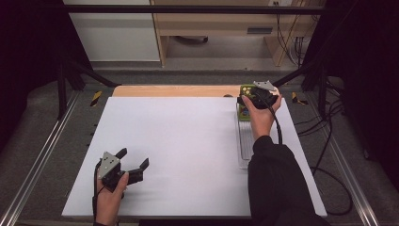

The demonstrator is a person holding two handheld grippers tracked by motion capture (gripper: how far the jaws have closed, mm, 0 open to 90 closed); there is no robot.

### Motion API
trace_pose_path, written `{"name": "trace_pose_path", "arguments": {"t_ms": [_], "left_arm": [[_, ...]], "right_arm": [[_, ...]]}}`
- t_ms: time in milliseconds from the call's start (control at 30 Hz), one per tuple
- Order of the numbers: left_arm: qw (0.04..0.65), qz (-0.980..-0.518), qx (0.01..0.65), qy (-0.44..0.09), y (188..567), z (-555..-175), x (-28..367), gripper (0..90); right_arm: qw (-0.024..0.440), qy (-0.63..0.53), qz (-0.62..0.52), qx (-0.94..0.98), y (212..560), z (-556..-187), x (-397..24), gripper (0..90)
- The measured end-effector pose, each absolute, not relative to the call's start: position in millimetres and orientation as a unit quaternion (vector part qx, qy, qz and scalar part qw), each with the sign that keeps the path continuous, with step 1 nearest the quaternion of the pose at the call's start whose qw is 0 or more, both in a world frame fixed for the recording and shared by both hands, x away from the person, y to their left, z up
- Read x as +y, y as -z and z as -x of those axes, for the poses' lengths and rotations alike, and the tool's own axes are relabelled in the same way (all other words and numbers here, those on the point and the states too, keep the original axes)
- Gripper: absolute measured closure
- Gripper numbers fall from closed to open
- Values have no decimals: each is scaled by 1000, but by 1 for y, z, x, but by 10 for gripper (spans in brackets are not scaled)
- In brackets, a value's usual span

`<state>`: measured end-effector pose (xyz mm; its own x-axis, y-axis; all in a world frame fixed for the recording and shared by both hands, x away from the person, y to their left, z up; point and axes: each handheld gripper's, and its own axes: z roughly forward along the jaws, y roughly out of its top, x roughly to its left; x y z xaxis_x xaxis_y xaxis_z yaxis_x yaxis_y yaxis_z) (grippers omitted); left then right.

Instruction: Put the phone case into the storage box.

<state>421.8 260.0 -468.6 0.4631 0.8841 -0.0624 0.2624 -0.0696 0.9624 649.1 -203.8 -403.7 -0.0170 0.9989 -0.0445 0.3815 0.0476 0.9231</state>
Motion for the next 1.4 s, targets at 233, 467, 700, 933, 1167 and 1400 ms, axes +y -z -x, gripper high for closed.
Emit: {"name": "trace_pose_path", "arguments": {"t_ms": [233,467,700,933,1167,1400], "left_arm": [[537,-662,426,-304,465,-418,260,32],[535,-663,422,-311,462,-415,260,32],[535,-665,415,-316,461,-415,258,32],[537,-667,409,-315,461,-416,253,32],[541,-662,415,-309,462,-415,254,32],[546,-662,414,-304,461,-415,252,24]], "right_arm": [[404,-391,-569,601,397,-644,-205,65],[399,-390,-570,603,396,-637,-206,52],[378,-407,-583,593,391,-629,-209,43],[358,-413,-589,595,391,-624,-205,56],[358,-410,-586,600,387,-618,-200,55],[339,-422,-578,611,383,-617,-195,72]]}}
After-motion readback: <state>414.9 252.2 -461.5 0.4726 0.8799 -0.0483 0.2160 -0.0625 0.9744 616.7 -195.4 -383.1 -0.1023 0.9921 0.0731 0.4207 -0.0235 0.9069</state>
